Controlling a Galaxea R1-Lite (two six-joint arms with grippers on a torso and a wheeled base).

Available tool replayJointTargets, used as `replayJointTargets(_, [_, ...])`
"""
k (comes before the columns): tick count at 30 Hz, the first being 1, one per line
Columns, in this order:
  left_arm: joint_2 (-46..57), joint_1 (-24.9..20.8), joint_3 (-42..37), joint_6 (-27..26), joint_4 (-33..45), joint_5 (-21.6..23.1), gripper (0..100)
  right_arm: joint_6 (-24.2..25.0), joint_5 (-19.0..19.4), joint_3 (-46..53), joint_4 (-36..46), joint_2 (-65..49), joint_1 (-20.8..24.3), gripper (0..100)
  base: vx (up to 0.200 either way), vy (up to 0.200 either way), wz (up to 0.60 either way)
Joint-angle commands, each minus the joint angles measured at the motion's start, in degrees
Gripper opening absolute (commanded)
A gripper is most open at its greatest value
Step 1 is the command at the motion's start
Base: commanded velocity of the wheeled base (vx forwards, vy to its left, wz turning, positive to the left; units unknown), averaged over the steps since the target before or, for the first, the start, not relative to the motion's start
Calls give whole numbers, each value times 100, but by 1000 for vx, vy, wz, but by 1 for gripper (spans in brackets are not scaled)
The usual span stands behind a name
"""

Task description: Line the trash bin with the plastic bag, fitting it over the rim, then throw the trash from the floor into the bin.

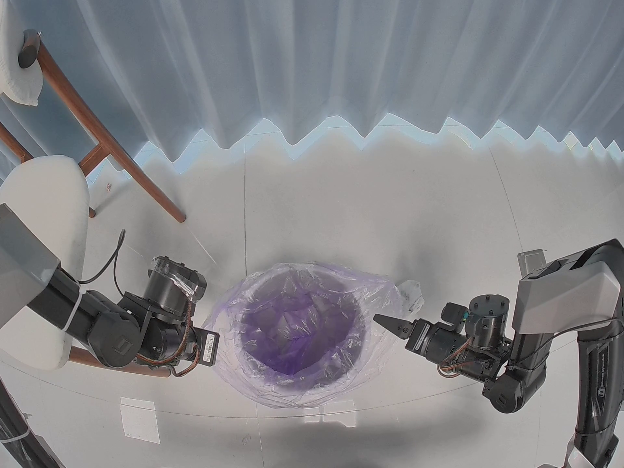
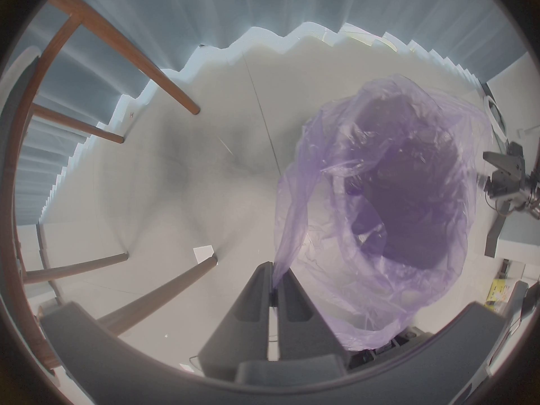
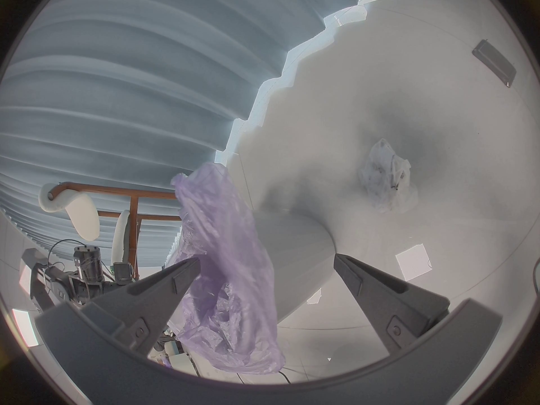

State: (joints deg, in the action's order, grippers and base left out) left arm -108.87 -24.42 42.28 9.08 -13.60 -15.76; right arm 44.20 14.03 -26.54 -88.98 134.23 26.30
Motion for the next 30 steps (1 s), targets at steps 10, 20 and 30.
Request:
replayJointTargets(10, [-1206,174,-361,6,-1311,117,0,62,3,-273,-102,112,-169,100,0,0,0])
replayJointTargets(20, [-1848,236,-369,50,-2533,188,0,203,12,-897,-102,516,-415,100,0,0,0])
replayJointTargets(30, [-1725,403,-853,296,-3456,653,0,1205,346,-1503,-102,657,-626,100,0,0,0])
